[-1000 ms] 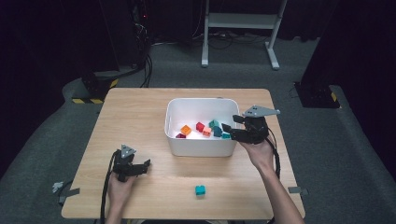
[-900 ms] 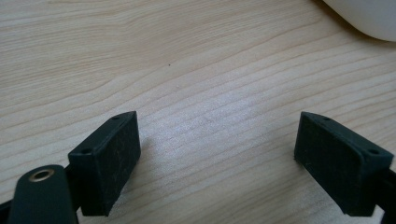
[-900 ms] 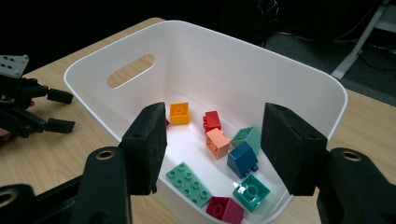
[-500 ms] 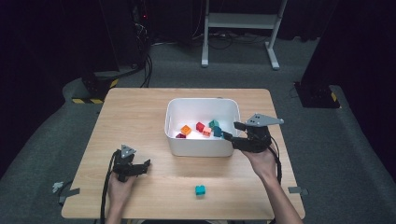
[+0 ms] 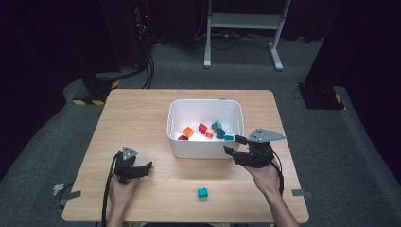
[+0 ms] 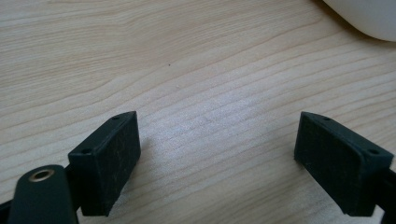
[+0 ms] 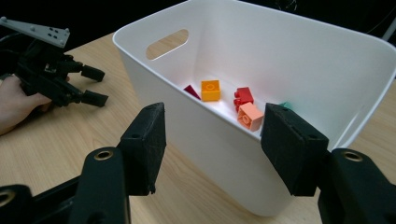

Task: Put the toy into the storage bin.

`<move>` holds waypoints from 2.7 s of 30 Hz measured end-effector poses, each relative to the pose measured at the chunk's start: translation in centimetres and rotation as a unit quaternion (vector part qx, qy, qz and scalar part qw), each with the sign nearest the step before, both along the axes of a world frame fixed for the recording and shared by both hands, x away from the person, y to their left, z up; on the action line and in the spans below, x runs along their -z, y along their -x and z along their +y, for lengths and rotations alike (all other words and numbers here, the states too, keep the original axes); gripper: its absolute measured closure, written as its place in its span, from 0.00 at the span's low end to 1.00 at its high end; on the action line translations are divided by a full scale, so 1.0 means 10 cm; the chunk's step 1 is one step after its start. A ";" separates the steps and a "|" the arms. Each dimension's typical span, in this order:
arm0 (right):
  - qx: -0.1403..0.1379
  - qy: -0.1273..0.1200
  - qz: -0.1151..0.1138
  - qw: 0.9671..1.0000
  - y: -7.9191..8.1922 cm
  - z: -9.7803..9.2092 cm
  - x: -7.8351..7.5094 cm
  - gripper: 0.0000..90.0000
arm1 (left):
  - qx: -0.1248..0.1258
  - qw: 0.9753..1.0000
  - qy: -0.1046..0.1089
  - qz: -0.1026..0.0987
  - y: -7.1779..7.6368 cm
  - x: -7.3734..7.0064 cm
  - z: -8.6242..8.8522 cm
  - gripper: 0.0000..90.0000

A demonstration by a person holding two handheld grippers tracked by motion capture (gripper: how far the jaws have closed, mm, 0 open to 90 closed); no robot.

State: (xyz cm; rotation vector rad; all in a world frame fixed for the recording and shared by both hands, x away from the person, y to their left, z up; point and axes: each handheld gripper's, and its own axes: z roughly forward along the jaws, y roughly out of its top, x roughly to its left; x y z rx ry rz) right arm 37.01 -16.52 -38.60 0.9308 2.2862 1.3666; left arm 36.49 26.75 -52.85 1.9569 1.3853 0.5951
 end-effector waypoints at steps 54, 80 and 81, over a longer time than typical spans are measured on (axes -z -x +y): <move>-0.102 0.040 0.088 0.990 0.54 0.62 1.10 0.45 | 0.000 1.000 -0.001 0.001 0.00 0.00 0.00 0.16; -0.127 0.075 0.088 0.985 0.56 0.78 1.26 0.62 | 0.000 1.000 -0.001 0.000 0.00 0.00 0.00 0.16; -0.125 0.075 0.089 0.985 0.56 0.78 1.26 0.62 | 0.000 1.000 -0.001 0.001 0.00 0.00 0.00 0.16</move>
